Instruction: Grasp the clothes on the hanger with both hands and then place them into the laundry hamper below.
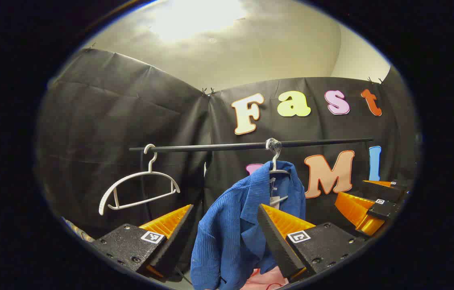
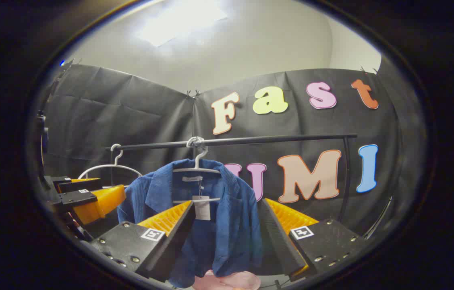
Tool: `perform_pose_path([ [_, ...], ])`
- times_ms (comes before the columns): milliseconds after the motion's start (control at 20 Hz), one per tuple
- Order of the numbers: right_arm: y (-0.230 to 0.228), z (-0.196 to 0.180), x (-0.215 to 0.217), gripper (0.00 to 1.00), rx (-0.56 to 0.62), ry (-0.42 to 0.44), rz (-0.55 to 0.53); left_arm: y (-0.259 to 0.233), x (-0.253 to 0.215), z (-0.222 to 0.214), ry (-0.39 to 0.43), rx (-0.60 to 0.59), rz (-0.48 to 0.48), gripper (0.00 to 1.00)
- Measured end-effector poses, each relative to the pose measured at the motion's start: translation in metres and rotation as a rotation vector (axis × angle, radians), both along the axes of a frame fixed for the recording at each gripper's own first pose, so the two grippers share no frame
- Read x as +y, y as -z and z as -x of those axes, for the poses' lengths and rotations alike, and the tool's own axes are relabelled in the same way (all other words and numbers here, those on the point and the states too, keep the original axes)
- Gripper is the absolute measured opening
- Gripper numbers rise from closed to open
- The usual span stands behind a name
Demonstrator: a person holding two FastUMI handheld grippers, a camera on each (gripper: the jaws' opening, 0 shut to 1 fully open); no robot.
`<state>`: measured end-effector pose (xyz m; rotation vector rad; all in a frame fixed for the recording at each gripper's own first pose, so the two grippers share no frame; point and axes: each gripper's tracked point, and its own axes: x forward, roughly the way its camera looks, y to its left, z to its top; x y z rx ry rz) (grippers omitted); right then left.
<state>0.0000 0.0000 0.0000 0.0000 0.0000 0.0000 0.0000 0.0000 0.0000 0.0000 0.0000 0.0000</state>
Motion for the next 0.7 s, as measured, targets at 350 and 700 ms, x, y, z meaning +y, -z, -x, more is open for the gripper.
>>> perform_pose_path([
  [350,-0.001,0.004,-0.003,0.96,-0.003,0.019,0.025,0.001,-0.011,0.0,0.031,0.012,-0.006,0.93],
  [700,-0.003,0.002,-0.005,0.98,-0.018,0.037,0.037,0.005,-0.023,-0.008,0.058,0.019,-0.009,0.93],
])
